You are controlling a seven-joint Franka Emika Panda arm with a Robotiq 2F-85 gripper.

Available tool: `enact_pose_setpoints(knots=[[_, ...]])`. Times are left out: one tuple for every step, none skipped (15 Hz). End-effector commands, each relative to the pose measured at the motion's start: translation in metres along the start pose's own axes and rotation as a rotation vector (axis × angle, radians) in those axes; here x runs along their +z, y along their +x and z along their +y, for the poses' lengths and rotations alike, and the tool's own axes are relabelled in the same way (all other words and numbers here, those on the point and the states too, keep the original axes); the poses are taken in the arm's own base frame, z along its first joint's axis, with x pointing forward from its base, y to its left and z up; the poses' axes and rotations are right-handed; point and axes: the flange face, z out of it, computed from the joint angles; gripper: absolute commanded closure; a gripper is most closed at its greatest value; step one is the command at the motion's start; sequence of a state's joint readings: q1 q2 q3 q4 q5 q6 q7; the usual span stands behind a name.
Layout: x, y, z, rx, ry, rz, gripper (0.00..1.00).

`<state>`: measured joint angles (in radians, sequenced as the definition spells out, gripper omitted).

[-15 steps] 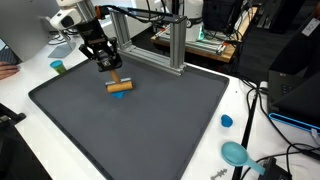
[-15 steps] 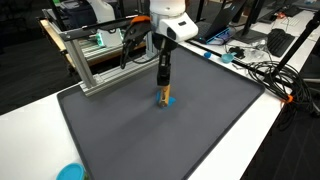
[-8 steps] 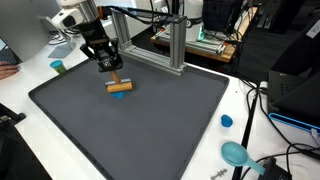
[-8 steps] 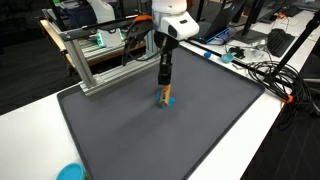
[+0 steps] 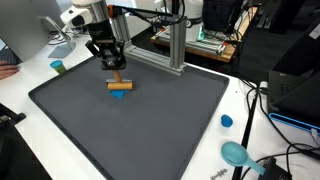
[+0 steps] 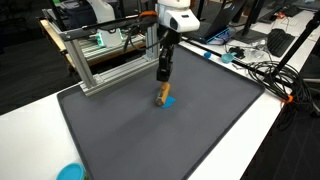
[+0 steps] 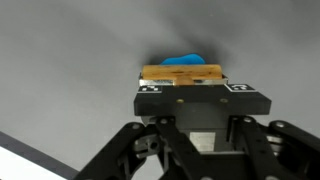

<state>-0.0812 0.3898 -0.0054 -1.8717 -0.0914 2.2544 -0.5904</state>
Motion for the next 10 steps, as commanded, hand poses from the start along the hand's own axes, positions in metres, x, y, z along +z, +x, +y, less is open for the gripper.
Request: enact_pose_setpoints(knots=[[0.033, -0.015, 0.0, 0.05, 0.006, -0.112, 0.78], [0.035, -0.015, 0.001, 0.05, 0.022, -0.119, 0.78], [0.037, -0.015, 0.003, 0.054, 0.031, -0.13, 0.78], [0.039, -0.016, 0.005, 0.057, 0.041, -0.142, 0.78], [0.041, -0.018, 0.008, 0.062, 0.052, -0.157, 0.78], [0.043, -0.02, 0.01, 0.061, 0.068, -0.173, 0.78], [0.05, -0.024, 0.013, 0.066, 0.089, -0.201, 0.78], [0.052, -0.026, 0.015, 0.066, 0.104, -0.218, 0.78], [0.05, -0.027, 0.018, 0.069, 0.112, -0.214, 0.78], [0.043, -0.029, 0.021, 0.077, 0.115, -0.199, 0.78]])
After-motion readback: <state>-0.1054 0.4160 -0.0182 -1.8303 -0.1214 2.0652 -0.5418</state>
